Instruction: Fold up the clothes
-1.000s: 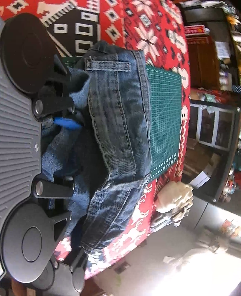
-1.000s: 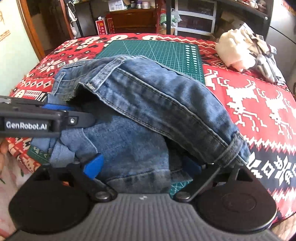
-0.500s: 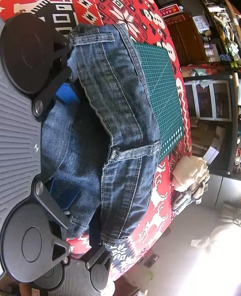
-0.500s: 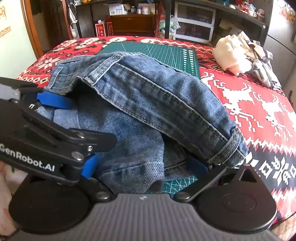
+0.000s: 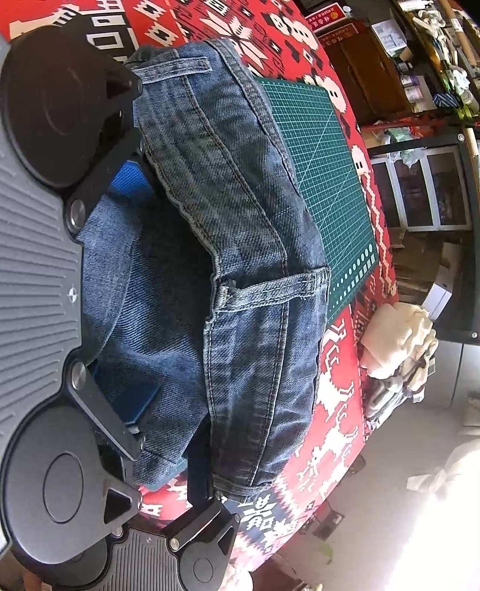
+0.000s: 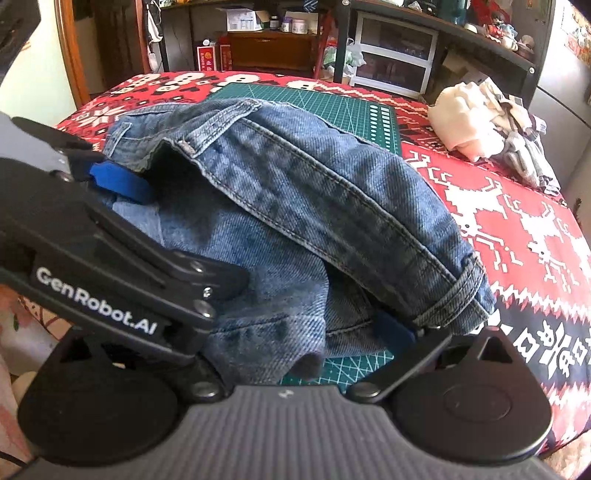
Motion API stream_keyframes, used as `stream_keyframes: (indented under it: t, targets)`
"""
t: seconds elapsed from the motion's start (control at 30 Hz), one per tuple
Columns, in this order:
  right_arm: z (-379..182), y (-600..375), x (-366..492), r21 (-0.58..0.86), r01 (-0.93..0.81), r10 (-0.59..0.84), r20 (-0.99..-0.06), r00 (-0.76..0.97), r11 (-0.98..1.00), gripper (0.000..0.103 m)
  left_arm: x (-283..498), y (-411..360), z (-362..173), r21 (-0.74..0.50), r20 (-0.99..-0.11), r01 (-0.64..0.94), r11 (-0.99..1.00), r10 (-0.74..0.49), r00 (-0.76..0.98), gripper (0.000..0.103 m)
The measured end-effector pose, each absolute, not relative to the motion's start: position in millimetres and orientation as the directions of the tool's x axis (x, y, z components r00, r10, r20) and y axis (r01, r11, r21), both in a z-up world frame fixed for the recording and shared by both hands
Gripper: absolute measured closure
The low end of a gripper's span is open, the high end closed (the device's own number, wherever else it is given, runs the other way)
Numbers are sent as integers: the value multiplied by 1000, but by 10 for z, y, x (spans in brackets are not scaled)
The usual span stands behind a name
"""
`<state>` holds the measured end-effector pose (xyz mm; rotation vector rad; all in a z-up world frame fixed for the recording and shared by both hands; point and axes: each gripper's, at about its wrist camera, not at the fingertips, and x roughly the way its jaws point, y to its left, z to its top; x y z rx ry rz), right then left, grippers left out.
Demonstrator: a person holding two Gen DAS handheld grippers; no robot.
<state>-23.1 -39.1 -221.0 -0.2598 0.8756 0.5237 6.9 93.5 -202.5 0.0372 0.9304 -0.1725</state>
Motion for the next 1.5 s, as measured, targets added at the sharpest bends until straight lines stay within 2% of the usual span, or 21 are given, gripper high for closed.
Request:
stream_keyframes:
  t: [0.03, 0.1, 0.23, 0.3, 0.6, 0.7, 0.87, 1.0, 1.2, 1.33, 1.4, 1.43, 1.5]
  targets:
    - [-2195, -413, -224, 11, -533, 338, -783, 522, 846, 1, 62, 944, -2003, -42, -799, 162, 986, -131, 587, 7]
    - [-2123, -500, -195, 70, -513, 374, -769, 518, 856, 7, 42, 966, -1952, -43, -795, 157, 987, -129, 593, 24]
    - [-1904, -686, -189, 118, -495, 409, -740, 534, 861, 14, -14, 1113, -1799, -111, -780, 124, 986, -164, 604, 33]
    - [-1790, -753, -206, 127, -503, 427, -723, 543, 855, 17, -72, 1230, -1677, -154, -763, 98, 983, -181, 621, 44]
    - [-1440, -1116, -229, 9, -505, 383, -663, 643, 863, 29, -434, 1914, -1202, -269, -661, -40, 962, -154, 734, 45]
    - [-1483, -1202, -152, -5, -480, 351, -675, 649, 878, 32, -445, 2170, -1235, -291, -670, -106, 951, -123, 732, 48]
    - [-1613, -1229, -59, -14, -486, 337, -703, 626, 874, 32, -379, 2499, -1438, -352, -696, -196, 915, -116, 709, 48]
    - [-1775, -1239, 37, -1, -473, 322, -732, 600, 881, 32, -288, 2569, -1639, -375, -715, -205, 904, -142, 684, 48]
    - [-1881, -1342, 139, 71, -438, 338, -749, 570, 896, 32, -149, 2593, -1820, -431, -701, -181, 884, -201, 685, 49]
    - [-1907, -1424, 174, 157, -407, 376, -753, 540, 900, 32, -18, 2540, -1886, -411, -696, -139, 901, -212, 687, 50]
    - [-1907, -1485, 179, 222, -383, 409, -750, 521, 897, 33, 34, 2544, -1937, -405, -711, -147, 903, -210, 671, 60]
    - [-1907, -1516, 180, 254, -371, 425, -746, 512, 893, 33, 44, 2558, -1951, -406, -715, -151, 901, -210, 667, 62]
    - [-1900, -1579, 180, 315, -346, 458, -733, 503, 884, 40, 49, 2597, -1969, -414, -716, -158, 896, -214, 664, 67]
